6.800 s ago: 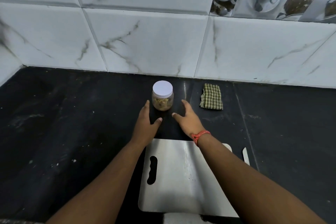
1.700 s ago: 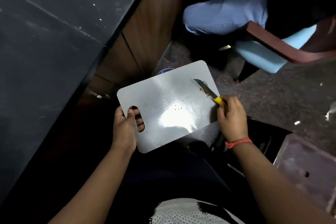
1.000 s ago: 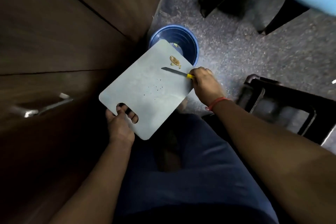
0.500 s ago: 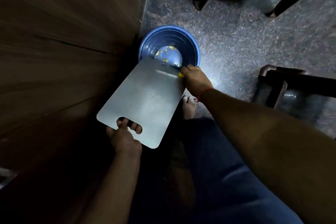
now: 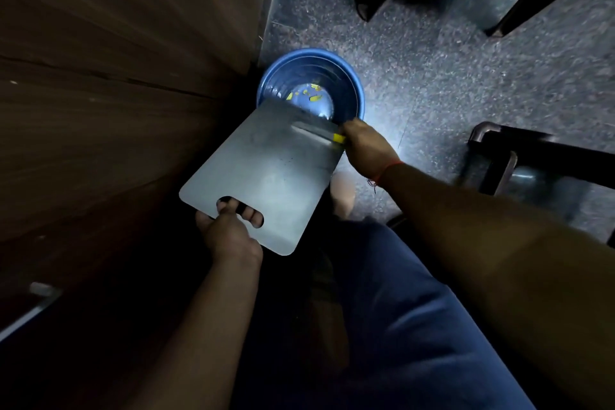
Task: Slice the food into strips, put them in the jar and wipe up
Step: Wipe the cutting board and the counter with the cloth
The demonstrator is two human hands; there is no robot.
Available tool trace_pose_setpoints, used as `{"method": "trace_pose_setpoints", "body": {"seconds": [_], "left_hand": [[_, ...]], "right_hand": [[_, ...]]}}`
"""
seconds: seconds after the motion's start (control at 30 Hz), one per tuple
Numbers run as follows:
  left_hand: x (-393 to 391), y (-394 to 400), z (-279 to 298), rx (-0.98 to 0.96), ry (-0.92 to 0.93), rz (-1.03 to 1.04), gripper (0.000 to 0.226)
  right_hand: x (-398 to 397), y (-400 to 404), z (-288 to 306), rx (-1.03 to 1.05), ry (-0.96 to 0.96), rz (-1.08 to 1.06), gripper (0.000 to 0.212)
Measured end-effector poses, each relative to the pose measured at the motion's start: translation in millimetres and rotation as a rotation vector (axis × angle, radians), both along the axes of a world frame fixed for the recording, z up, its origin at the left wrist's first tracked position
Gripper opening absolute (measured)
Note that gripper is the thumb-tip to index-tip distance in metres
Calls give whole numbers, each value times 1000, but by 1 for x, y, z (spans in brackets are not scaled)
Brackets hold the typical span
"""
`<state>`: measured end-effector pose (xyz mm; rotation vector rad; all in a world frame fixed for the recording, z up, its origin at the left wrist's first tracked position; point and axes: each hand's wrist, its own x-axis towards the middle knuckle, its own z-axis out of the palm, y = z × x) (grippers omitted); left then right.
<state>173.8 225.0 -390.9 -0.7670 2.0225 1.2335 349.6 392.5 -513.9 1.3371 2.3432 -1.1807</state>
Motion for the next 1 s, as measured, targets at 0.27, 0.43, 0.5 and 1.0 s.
{"method": "trace_pose_setpoints", "body": {"seconds": [0.27, 0.43, 0.5, 1.0], "left_hand": [[3, -4, 58, 76, -2, -64, 37], [-1, -6, 106, 128, -6, -65, 39], [-3, -5, 129, 154, -7, -74, 37], [-5, -12, 300, 424, 24, -255, 18]], "right_hand": [[-1, 6, 50, -53, -173, -435, 20], [6, 7, 107, -23, -155, -421, 16], [8, 11, 131, -47, -121, -487, 16], [22, 5, 310, 19, 116, -706, 10]]}}
